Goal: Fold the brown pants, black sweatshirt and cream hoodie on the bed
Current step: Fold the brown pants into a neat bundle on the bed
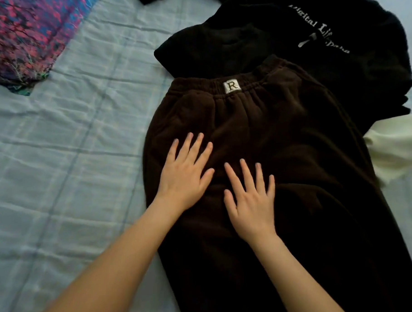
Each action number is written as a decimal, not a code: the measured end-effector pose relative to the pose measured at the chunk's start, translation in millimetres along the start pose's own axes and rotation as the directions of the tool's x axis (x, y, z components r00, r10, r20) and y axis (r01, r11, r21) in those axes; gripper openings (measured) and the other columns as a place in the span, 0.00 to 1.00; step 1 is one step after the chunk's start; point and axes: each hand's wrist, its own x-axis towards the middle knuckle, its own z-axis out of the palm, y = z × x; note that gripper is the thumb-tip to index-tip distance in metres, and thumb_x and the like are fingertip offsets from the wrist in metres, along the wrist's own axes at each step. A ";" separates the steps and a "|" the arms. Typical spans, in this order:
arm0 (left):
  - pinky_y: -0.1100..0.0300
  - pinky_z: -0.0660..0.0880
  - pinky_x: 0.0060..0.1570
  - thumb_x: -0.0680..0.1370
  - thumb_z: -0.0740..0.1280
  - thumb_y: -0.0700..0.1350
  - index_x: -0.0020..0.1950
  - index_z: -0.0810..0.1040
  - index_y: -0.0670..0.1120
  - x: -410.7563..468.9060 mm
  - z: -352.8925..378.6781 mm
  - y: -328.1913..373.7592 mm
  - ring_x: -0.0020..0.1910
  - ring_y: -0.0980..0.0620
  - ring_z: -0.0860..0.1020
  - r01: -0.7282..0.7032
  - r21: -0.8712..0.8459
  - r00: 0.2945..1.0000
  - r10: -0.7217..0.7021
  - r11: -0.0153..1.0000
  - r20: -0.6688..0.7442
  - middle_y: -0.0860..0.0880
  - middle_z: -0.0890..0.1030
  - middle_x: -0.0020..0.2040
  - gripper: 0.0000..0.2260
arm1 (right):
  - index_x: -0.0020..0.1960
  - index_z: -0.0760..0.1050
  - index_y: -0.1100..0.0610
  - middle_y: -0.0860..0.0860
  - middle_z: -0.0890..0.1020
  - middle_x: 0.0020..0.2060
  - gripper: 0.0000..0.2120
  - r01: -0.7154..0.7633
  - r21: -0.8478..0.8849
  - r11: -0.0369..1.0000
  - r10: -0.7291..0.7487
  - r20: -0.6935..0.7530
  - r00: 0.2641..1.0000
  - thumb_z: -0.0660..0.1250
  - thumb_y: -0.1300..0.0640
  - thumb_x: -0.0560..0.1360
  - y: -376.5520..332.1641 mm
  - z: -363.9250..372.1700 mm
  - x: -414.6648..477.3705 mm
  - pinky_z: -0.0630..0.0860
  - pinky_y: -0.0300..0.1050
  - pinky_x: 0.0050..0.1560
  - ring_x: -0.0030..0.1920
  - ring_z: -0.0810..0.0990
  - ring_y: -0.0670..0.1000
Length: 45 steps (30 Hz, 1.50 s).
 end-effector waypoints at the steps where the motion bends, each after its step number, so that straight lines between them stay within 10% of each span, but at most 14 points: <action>1: 0.43 0.49 0.76 0.81 0.48 0.59 0.79 0.59 0.49 1.8 0.8 0.4 0.79 0.43 0.53 0.000 0.004 1.000 0.000 1.000 0.002 0.44 0.57 0.79 0.28 | 0.80 0.49 0.40 0.51 0.55 0.80 0.28 -0.006 -0.007 1.000 0.006 0.015 1.000 0.46 0.40 0.81 0.6 0.8 1.0 0.49 0.65 0.77 0.80 0.50 0.60; 7: 0.42 0.52 0.75 0.81 0.55 0.57 0.79 0.59 0.49 10.9 -24.2 18.9 0.78 0.42 0.54 0.098 0.028 0.990 -0.100 0.995 0.099 0.42 0.57 0.79 0.28 | 0.78 0.62 0.48 0.51 0.63 0.78 0.26 0.164 0.415 0.895 -0.130 -0.107 0.986 0.61 0.51 0.81 29.9 -69.6 -9.1 0.58 0.51 0.77 0.79 0.58 0.53; 11: 0.42 0.57 0.74 0.81 0.62 0.50 0.78 0.62 0.46 12.9 -55.9 79.7 0.76 0.38 0.59 0.037 -0.231 0.999 -0.034 0.972 0.017 0.39 0.62 0.77 0.26 | 0.73 0.72 0.54 0.54 0.73 0.70 0.22 0.035 0.429 0.902 0.135 -0.357 0.924 0.64 0.54 0.79 126.6 -112.8 -49.0 0.65 0.47 0.72 0.70 0.69 0.54; 16: 0.52 0.63 0.73 0.81 0.64 0.44 0.75 0.69 0.49 35.9 -67.9 200.8 0.72 0.47 0.66 -0.208 -0.520 0.978 0.192 0.828 -0.085 0.45 0.69 0.73 0.22 | 0.75 0.69 0.48 0.60 0.70 0.68 0.26 -0.332 0.497 0.802 0.416 -0.064 0.907 0.68 0.56 0.78 246.2 -91.0 -113.7 0.65 0.51 0.69 0.66 0.71 0.62; 21: 0.59 0.66 0.67 0.80 0.63 0.40 0.70 0.74 0.49 73.5 -47.6 300.4 0.65 0.50 0.70 -0.265 -0.624 0.958 0.276 0.735 -0.081 0.49 0.73 0.66 0.18 | 0.75 0.60 0.31 0.50 0.75 0.60 0.32 -0.309 0.664 0.681 0.273 0.161 0.948 0.68 0.52 0.78 296.8 -53.9 -143.5 0.70 0.40 0.63 0.60 0.76 0.45; 27: 0.49 0.69 0.65 0.78 0.65 0.41 0.75 0.66 0.59 112.5 -24.7 340.7 0.58 0.43 0.72 -0.222 -0.419 0.916 0.335 0.880 0.218 0.52 0.62 0.73 0.27 | 0.71 0.64 0.29 0.35 0.75 0.67 0.38 -0.197 0.885 0.422 0.102 0.170 0.980 0.69 0.65 0.75 317.9 -42.7 -148.5 0.74 0.36 0.63 0.64 0.76 0.37; 33: 0.53 0.71 0.61 0.76 0.64 0.40 0.69 0.73 0.56 124.8 -20.6 335.0 0.52 0.44 0.72 -0.191 -0.288 0.870 0.297 0.939 0.393 0.50 0.60 0.57 0.23 | 0.67 0.72 0.33 0.41 0.82 0.59 0.32 -0.245 0.926 0.285 0.037 0.245 0.969 0.72 0.65 0.74 328.5 -38.6 -162.9 0.78 0.36 0.54 0.57 0.82 0.42; 45: 0.72 0.67 0.59 0.73 0.73 0.39 0.51 0.81 0.51 146.6 -33.5 373.3 0.53 0.57 0.69 -0.172 -0.711 0.977 0.208 0.682 -0.037 0.50 0.65 0.52 0.10 | 0.61 0.79 0.45 0.48 0.85 0.53 0.25 -0.166 0.978 0.126 0.147 0.148 0.978 0.69 0.72 0.74 406.5 -106.2 -172.2 0.80 0.39 0.42 0.49 0.86 0.50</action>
